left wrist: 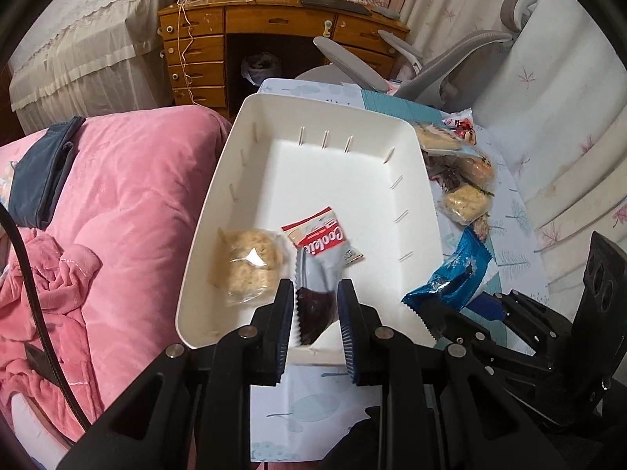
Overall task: Organize snacks
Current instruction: 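Carry both packets into the white tray and open both grippers, then move both grippers back toward the snack plate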
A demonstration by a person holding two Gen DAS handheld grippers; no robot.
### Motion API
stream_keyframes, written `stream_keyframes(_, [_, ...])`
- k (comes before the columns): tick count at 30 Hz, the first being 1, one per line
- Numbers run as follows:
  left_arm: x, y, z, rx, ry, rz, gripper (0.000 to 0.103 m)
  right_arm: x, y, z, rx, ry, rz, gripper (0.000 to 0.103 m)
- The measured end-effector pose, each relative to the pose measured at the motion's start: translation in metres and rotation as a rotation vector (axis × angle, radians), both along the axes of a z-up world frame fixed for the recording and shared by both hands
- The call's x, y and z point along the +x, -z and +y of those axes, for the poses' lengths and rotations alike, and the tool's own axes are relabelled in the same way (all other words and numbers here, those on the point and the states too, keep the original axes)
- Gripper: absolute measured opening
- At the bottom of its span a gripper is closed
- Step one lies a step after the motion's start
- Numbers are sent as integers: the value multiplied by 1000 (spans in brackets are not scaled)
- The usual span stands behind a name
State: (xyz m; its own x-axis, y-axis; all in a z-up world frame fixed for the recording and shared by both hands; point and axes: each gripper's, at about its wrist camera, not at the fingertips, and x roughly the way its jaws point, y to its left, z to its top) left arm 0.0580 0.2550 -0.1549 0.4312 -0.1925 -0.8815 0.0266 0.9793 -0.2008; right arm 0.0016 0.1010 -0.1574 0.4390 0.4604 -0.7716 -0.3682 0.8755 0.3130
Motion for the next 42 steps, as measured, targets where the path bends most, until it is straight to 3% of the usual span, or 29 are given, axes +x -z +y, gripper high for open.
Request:
stream_keyframes(2, [0, 2, 5, 0, 4, 4, 22, -4, 3, 6, 5, 7, 6, 38])
stream_keyframes(4, [0, 4, 7, 2, 7, 13, 40, -8, 4, 11, 4, 13, 11, 41])
stream_keyframes(6, [0, 6, 9, 3, 15, 19, 51, -10, 4, 11, -6, 33, 15, 51])
stream_keyframes(10, [2, 6, 6, 2, 44, 15, 55, -16, 1, 5, -19, 82, 4, 57])
stream_keyframes(21, [10, 1, -25, 8, 130, 5, 65, -25, -4, -18, -41, 170, 4, 58])
stream_keyframes(26, [15, 0, -55, 18, 190, 17, 72, -32, -5, -41, -50, 225, 20, 58])
stream_keyframes(42, [33, 9, -163, 37, 319, 92, 73, -28, 5, -135, -59, 336, 96, 58])
